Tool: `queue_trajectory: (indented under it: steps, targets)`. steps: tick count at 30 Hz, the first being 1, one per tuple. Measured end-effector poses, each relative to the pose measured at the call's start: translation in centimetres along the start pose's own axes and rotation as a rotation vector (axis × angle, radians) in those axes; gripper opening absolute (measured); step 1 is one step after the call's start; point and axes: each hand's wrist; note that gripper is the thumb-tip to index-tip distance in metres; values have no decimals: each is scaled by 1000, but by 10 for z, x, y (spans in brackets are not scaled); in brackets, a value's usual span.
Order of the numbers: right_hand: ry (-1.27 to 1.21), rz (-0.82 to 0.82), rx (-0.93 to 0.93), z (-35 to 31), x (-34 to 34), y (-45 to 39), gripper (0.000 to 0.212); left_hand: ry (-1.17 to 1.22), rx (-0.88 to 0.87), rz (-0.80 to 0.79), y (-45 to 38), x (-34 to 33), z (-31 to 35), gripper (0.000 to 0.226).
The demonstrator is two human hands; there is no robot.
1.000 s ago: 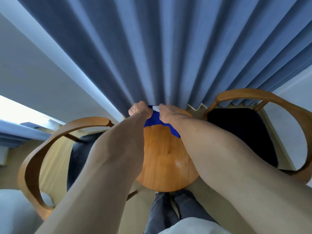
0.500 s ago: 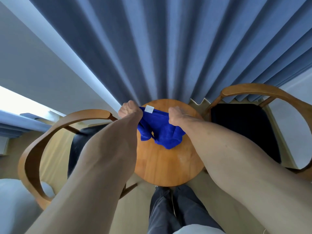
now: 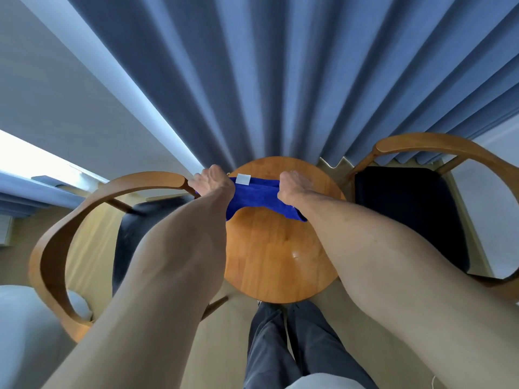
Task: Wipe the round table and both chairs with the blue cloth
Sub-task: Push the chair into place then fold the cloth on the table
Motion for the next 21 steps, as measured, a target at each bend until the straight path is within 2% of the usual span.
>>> queue_trajectory:
  steps: [4,7,11,13,16,18,21]
  targets:
    - [-73,101,-7,-1,-9,-2,28,72,-23,15,2,1,9,15]
    - [-6,113,4,1,-13,-1,35,112,-19,27,2,5,12,17]
    - [128,19,153,0,-15,3,24,106,-22,33,2,6,9,19]
    - [131,-135,180,-4,-15,6,27,111,-22,20,5,3,6,16]
    - [186,-292,191,-4,-11,11,9,104,-24,-2,10,-3,2,12]
    - [183,-261,137,-1,-10,14,7,100,-14,-8,11,-11,0,13]
    - [190,-146,97,1,-18,14,17,99,6,-48,18,-24,-1,17]
Point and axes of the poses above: each hand's wrist, its own y-axis away from the middle knuckle, its own x-axis out of the back of the hand, z = x × y, and after that the axes turned 1 degree about x, right-handed
